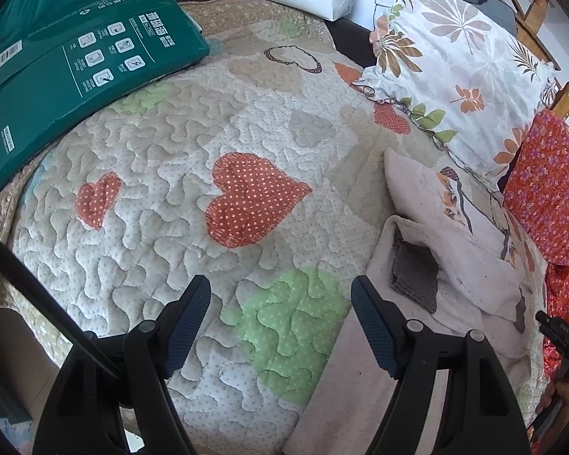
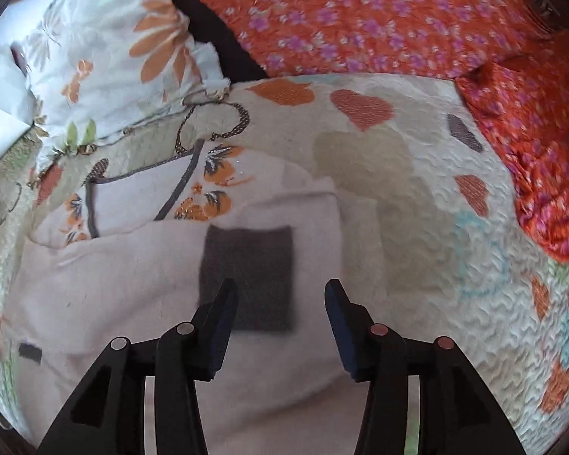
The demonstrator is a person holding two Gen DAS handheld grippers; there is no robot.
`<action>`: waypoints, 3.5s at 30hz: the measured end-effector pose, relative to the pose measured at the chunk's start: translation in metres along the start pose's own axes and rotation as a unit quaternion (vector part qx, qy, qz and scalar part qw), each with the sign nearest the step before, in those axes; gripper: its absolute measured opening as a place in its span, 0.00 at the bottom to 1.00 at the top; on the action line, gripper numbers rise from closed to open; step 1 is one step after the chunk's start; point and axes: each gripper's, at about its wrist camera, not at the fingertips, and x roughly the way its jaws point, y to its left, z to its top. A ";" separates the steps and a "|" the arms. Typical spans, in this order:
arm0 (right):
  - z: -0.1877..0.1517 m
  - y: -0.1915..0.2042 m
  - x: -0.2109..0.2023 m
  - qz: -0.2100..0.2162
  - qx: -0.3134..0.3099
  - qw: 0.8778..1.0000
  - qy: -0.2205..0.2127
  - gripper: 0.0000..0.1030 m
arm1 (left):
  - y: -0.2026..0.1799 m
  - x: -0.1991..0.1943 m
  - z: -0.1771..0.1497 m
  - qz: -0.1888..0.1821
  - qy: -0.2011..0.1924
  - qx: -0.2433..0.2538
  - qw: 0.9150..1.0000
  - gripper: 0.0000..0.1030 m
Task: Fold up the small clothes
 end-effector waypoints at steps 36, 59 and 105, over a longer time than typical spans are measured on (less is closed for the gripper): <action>-0.070 -0.043 -0.009 0.032 0.073 0.996 0.042 0.17 | -0.086 0.035 0.013 0.023 -0.012 0.168 0.985 0.19; -0.173 -0.108 -0.048 -0.066 0.080 0.994 -0.019 0.61 | -0.022 0.017 0.007 0.077 -0.014 0.113 0.990 0.56; -0.193 -0.080 -0.045 -0.084 0.094 0.989 -0.076 0.99 | -0.010 0.033 -0.003 0.077 0.020 0.100 0.992 0.51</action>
